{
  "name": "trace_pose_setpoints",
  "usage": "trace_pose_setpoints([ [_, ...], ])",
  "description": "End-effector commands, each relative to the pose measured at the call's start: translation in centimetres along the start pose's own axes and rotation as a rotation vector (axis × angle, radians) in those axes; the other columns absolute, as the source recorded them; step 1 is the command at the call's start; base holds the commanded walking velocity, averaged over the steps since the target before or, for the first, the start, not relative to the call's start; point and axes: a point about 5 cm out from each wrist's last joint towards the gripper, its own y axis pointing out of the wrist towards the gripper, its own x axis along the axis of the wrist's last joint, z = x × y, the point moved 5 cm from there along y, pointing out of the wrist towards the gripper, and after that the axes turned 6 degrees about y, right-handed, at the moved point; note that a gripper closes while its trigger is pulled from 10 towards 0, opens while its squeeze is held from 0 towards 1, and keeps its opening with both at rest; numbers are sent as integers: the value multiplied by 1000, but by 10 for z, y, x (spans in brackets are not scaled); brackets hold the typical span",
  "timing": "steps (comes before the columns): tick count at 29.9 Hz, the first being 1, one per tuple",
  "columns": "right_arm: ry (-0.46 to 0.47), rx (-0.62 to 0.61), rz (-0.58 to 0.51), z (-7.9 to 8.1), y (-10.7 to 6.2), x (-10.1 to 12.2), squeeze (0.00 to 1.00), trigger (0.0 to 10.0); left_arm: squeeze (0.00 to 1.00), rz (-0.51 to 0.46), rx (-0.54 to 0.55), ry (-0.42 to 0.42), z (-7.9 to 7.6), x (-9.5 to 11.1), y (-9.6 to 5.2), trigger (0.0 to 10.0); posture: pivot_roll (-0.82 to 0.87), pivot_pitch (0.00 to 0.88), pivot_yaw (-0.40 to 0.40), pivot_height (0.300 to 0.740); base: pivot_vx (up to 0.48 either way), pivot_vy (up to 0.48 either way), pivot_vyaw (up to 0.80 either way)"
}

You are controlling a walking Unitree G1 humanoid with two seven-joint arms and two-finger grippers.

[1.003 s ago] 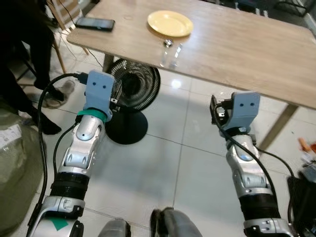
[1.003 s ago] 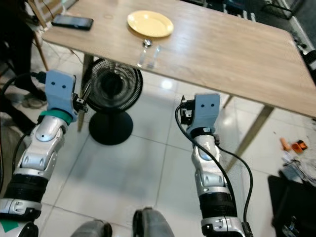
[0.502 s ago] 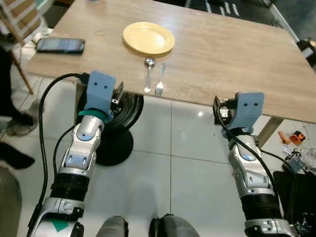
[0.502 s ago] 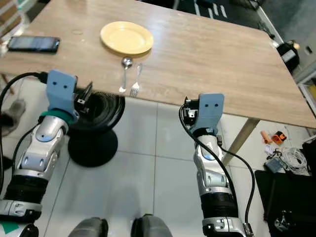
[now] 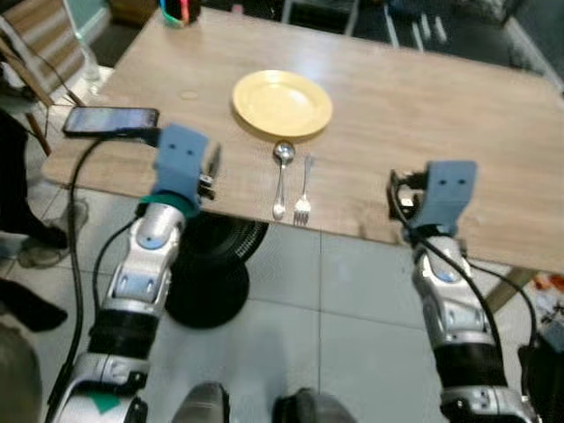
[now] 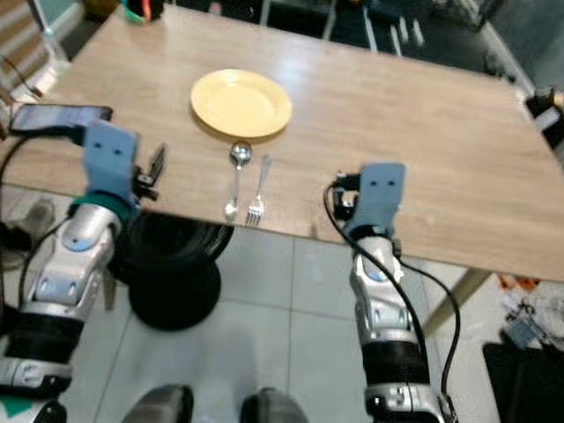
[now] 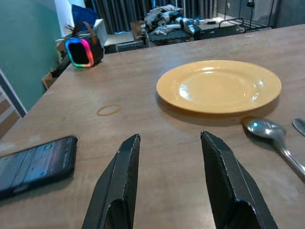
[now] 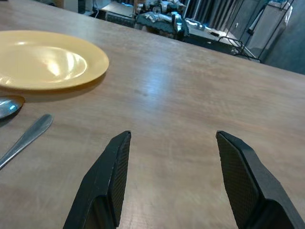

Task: Setting the table

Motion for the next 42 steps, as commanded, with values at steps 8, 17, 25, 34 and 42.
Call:
trace_pose_setpoints([
  [8, -88, 123, -27, 25, -6, 6, 0, 10000, 0, -75, -159, 68, -17, 19, -19, 10000, 60, 39, -36, 740, 0, 0, 0],
  [17, -59, 112, -97, 32, -10, 18, 0, 10000, 0, -94, -201, 82, -22, 29, -12, 10000, 52, 40, -3, 740, 0, 0, 0],
  [25, -121, 203, -100, 44, -11, 23, 0, 10000, 0, -78, -114, 0, -14, 29, -13, 10000, 43, 54, -97, 740, 0, 0, 0],
  [34, -161, 245, -107, 41, -3, 29, 0, 10000, 0, -61, -50, -56, -17, 24, -15, 10000, 29, 51, -155, 740, 0, 0, 0],
  [42, -111, 132, -119, 25, -2, 31, 0, 10000, 0, -52, -127, -13, -16, 26, -4, 10000, 50, 47, -7, 740, 0, 0, 0],
])
